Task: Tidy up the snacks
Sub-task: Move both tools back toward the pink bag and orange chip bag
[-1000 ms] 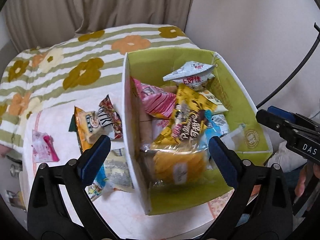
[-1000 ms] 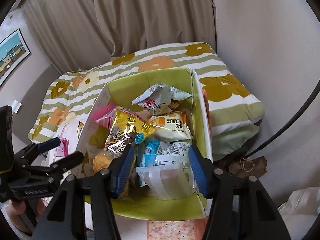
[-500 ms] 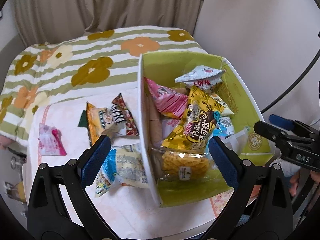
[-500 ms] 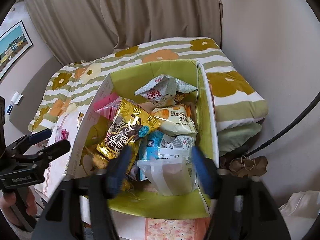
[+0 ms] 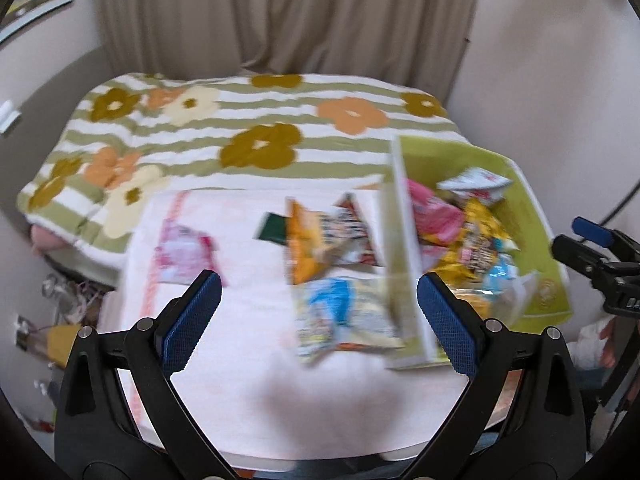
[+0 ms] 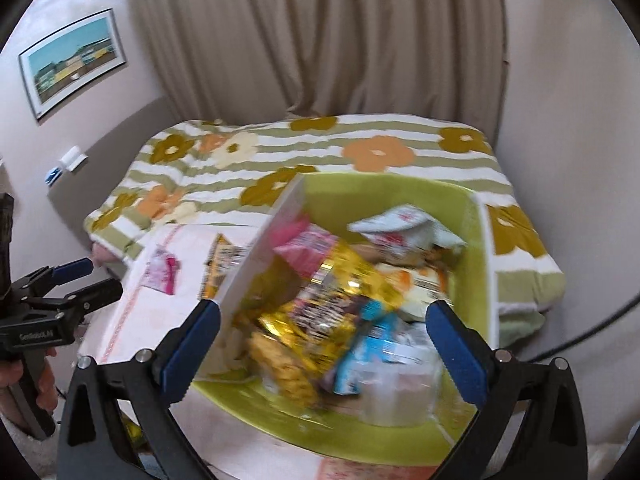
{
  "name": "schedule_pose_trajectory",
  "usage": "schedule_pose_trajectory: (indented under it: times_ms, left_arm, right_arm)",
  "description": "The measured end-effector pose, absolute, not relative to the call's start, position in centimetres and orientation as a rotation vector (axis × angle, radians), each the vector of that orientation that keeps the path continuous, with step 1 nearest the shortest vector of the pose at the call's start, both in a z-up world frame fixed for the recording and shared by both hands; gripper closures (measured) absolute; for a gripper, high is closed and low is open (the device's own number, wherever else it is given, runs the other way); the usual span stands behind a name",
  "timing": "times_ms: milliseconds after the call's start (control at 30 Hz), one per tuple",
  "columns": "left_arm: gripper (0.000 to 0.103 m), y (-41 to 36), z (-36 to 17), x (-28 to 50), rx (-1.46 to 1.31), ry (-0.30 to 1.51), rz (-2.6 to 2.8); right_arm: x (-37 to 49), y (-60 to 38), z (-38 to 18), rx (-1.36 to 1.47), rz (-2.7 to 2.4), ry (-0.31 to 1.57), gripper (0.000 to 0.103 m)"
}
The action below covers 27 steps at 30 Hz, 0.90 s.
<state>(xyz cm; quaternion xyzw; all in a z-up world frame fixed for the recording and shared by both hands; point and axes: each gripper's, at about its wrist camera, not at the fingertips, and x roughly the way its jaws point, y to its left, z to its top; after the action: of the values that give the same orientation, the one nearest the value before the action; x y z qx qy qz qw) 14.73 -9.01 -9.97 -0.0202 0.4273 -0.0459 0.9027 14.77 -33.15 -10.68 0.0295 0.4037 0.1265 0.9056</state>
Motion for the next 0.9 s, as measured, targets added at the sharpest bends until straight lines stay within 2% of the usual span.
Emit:
schedule_pose_trajectory:
  times_ms: [367, 567, 900]
  left_arm:
    - [0.005, 2.2, -12.2, 18.6, -0.093, 0.949, -0.018]
    - [0.005, 6.2, -16.8, 23.3, -0.093, 1.074, -0.068]
    - [0.005, 8.0, -26.1, 29.7, -0.053, 1.232, -0.157]
  right_arm:
    - [18.4, -23.0, -10.5, -0.012, 0.312, 0.82, 0.001]
    - [22.1, -18.0, -13.1, 0.003, 0.261, 0.895, 0.001]
    - [25.4, -12.0, -19.1, -0.019, 0.108, 0.999, 0.001]
